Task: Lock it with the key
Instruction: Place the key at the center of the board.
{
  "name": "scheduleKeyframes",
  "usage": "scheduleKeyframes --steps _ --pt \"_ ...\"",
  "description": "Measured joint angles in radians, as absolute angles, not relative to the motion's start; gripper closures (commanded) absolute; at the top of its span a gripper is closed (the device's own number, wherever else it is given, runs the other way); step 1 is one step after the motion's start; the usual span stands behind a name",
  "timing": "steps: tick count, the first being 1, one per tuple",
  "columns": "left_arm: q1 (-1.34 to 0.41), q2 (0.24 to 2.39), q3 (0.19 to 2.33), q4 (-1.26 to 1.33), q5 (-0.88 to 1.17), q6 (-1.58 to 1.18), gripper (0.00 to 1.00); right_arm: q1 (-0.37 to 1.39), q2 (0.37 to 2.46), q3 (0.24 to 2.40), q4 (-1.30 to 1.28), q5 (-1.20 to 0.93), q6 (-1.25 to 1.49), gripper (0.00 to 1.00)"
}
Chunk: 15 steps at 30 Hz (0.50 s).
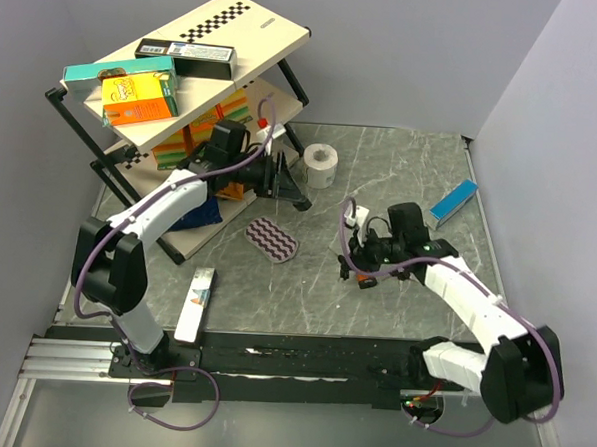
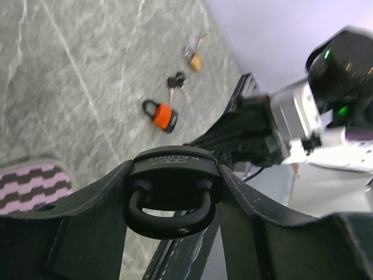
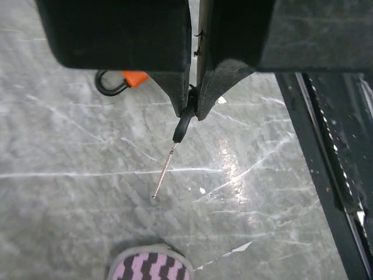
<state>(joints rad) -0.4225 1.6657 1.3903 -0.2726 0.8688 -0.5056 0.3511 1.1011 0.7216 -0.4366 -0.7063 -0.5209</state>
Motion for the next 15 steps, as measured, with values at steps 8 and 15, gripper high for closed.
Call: scheduleKeyframes --steps 8,15 --pt "-0.494 1.661 1.38 -0.433 0.797 -0.321 0.99 0.351 1.283 0.791 -0.432 -0.699 -0.337 1.0" --pt "-0.652 1.647 1.378 -0.587 0.701 -0.138 0.99 0.35 1.413 0.805 -0.439 -0.682 -0.22 1.0"
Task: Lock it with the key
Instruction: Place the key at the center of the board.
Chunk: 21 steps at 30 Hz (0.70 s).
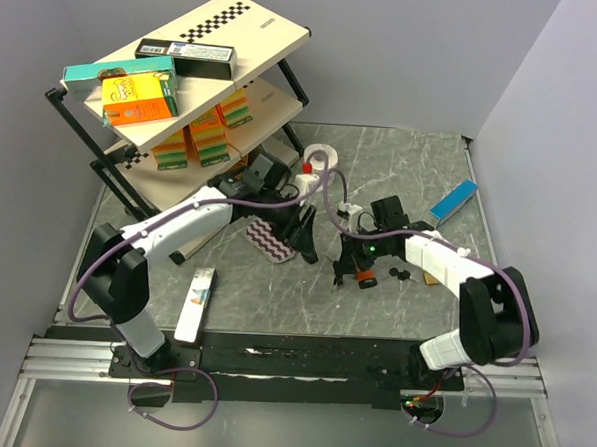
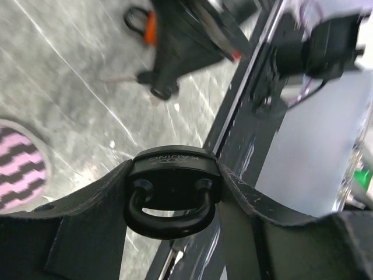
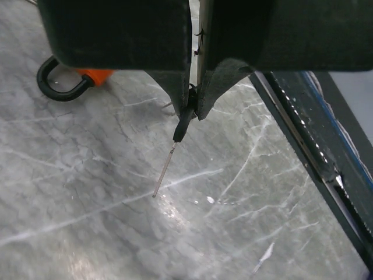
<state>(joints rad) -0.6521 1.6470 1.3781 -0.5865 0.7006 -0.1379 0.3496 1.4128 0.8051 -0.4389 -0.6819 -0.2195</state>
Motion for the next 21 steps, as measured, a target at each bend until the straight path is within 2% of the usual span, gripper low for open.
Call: scheduleKeyframes --steps 12,15,19,21 --pt "-0.675 1.678 1.358 -0.694 0.635 -0.091 0.99 0.296 1.652 0.937 -0.472 -0.674 -0.12 0.99" --pt "-0.685 1.716 1.359 -0.719 0.628 -0.094 0.99 0.292 1.671 0.942 -0.491 -0.675 -0.107 0.89" --pt "-0.694 1.753 1.365 -0.737 0.616 -0.101 0.99 0.287 1.686 0.943 -0.514 -0.678 -0.078 0.55" --pt "-0.695 1.768 1.377 -0.749 0.612 -0.107 0.99 0.283 1.687 0.945 -0.522 -0.678 -0.063 0.46"
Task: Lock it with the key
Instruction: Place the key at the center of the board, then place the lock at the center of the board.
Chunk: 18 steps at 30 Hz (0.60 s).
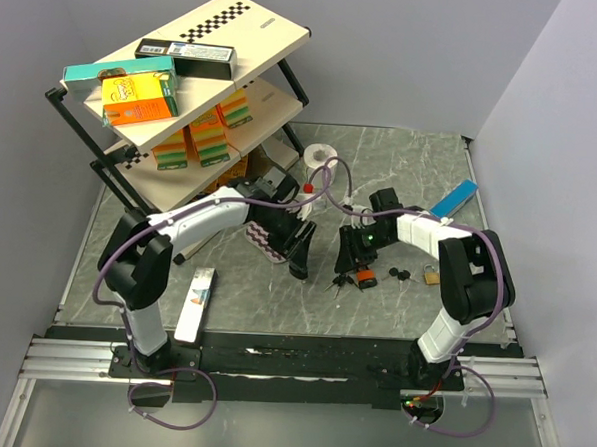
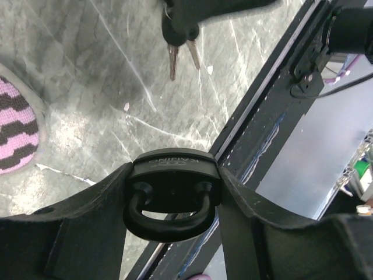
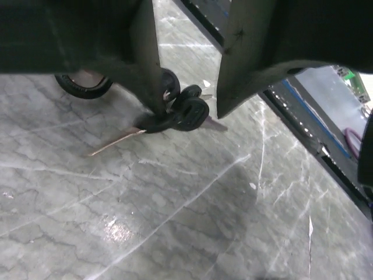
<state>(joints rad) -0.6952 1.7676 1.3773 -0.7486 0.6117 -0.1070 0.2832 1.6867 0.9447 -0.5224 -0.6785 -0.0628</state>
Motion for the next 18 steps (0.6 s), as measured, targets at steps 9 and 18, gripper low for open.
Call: scheduleKeyframes --steps 9,18 --pt "-0.716 1.829 1.412 -0.741 0.604 -0.179 0.99 0.248 1.684 0.971 -0.544 -0.682 0.014 0.01" --pt "-0.76 1.909 1.409 -0.738 0.572 -0.272 0.99 0.176 1.597 0.995 -0.499 -0.674 0.11 0.01"
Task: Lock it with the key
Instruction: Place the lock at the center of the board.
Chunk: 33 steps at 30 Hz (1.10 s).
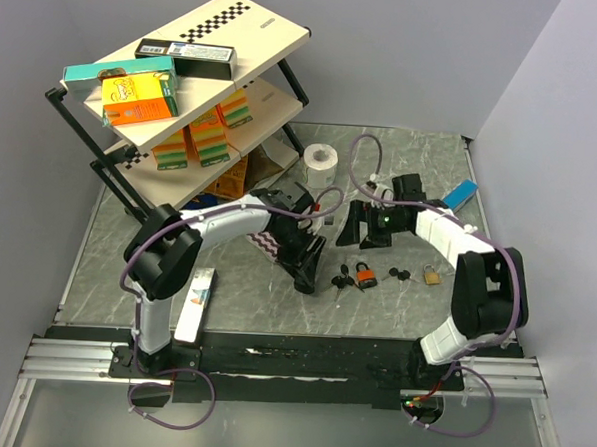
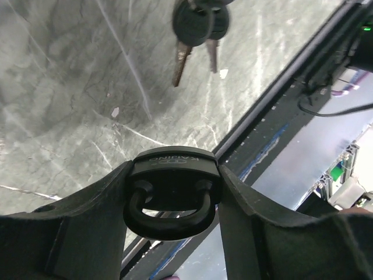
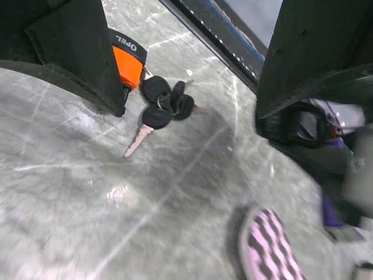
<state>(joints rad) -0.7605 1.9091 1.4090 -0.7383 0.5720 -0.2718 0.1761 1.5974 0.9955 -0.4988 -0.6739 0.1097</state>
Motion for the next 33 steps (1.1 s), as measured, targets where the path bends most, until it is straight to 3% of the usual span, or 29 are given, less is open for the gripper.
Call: scheduleKeyframes --steps 21,26,33 --pt "-0.831 1.992 1.421 -0.754 0.382 -0.443 0.91 0.094 1.528 0.982 -0.448 -0.665 0.168 0.01" --pt "-0.839 2.033 1.456 -0.752 0.331 -0.52 0.83 0.083 1.528 0.974 -0.448 -0.665 0.171 0.01" --pt "-0.848 2.075 1.511 -0.794 0.275 -0.592 0.86 0.069 1.528 0.974 -0.448 -0.666 0.171 0.01"
